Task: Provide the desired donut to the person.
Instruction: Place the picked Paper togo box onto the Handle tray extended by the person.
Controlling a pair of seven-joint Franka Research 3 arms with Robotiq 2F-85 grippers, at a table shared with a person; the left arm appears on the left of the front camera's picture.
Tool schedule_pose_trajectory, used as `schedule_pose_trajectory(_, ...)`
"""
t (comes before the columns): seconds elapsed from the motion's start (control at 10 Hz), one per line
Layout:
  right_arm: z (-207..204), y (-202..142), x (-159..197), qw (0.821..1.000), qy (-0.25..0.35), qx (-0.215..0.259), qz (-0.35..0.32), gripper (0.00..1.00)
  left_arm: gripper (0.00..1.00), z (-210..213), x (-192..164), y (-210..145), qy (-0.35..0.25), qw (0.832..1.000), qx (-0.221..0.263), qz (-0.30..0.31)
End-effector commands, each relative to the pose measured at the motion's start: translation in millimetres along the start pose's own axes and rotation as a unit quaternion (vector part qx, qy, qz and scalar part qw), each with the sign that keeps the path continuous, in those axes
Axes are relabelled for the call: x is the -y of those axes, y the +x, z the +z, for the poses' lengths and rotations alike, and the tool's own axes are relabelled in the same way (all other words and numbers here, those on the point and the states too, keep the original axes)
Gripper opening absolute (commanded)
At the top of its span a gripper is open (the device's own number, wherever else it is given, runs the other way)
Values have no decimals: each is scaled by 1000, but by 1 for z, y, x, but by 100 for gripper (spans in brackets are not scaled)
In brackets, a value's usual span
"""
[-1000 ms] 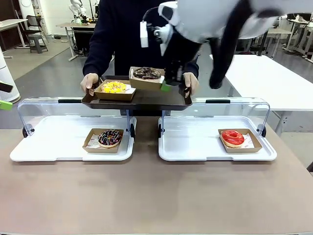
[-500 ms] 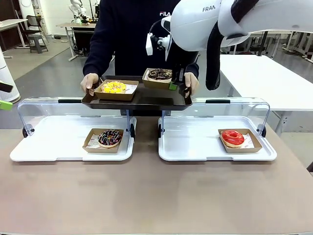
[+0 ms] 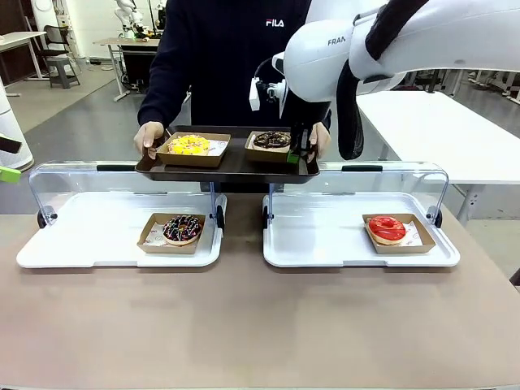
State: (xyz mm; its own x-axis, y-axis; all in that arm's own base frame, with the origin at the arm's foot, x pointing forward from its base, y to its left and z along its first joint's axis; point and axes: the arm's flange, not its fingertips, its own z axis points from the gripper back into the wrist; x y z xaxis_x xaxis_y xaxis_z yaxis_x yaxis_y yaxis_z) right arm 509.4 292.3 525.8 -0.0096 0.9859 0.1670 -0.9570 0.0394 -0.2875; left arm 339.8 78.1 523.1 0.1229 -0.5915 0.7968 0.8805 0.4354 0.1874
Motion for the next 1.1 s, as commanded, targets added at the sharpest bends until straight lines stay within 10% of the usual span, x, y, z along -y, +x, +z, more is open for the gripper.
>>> schedule_pose_trajectory(0.0, 4, 0, 8, 1000, -8, -2, 15, 2, 100, 0, 0, 0, 2, 1000, 9, 3)
schedule_pose_trajectory(0.1, 6, 1, 6, 1000, -1, 1, 21, 60, 100, 0, 0, 0, 2, 1000, 9, 3)
schedule_pose_trajectory(0.2, 10, 0, 5, 1000, 5, 2, 21, 61, 100, 0, 0, 0, 2, 1000, 9, 3)
schedule_pose_trajectory(0.3, 16, -1, 4, 1000, 6, 10, 25, 100, 100, 0, 0, 0, 2, 1000, 9, 3)
schedule_pose_trajectory(0.6, 18, 0, 6, 999, 18, 14, 25, 85, 100, 0, 0, 0, 2, 1000, 9, 3)
schedule_pose_trajectory(1.0, 23, 0, 4, 999, 30, 14, 25, 100, 100, 0, 0, 0, 2, 1000, 9, 3)
